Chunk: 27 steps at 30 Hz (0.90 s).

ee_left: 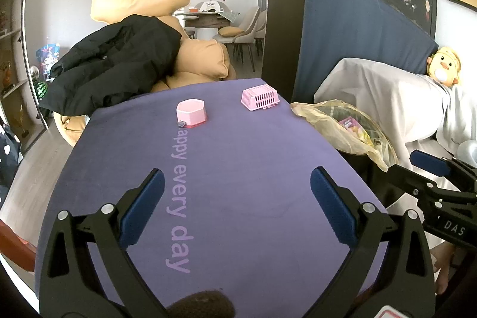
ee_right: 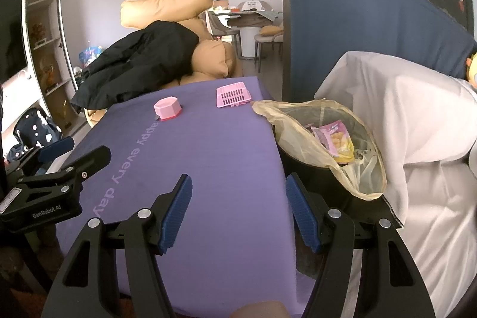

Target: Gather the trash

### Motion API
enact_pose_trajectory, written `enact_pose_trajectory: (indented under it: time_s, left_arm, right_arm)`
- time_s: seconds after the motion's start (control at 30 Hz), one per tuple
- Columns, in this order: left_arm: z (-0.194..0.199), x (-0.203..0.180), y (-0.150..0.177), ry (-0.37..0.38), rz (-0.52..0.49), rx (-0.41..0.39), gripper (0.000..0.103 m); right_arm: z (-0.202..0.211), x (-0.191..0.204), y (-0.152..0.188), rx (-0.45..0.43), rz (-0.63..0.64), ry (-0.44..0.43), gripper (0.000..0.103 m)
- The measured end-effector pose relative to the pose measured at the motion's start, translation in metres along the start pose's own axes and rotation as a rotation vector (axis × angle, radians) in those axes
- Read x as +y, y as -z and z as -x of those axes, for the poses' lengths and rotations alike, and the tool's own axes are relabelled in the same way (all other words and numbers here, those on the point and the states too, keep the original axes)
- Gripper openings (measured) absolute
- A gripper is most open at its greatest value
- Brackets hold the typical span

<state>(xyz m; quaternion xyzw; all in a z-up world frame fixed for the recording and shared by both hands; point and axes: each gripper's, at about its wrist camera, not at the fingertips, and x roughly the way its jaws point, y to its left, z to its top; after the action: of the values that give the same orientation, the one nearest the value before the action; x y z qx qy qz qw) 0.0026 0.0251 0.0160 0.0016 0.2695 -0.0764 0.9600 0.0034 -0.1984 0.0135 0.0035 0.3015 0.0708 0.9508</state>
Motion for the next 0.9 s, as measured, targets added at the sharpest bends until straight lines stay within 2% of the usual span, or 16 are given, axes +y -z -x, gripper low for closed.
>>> enact_pose_trajectory:
  time_s: [0.9]
  left_arm:
    - [-0.0024,0.0033,0.0033,0.015,-0.007,0.002,0.094]
  right_arm:
    - [0.0017,0.0005,0.0006,-0.002,-0.002,0.005,0.062]
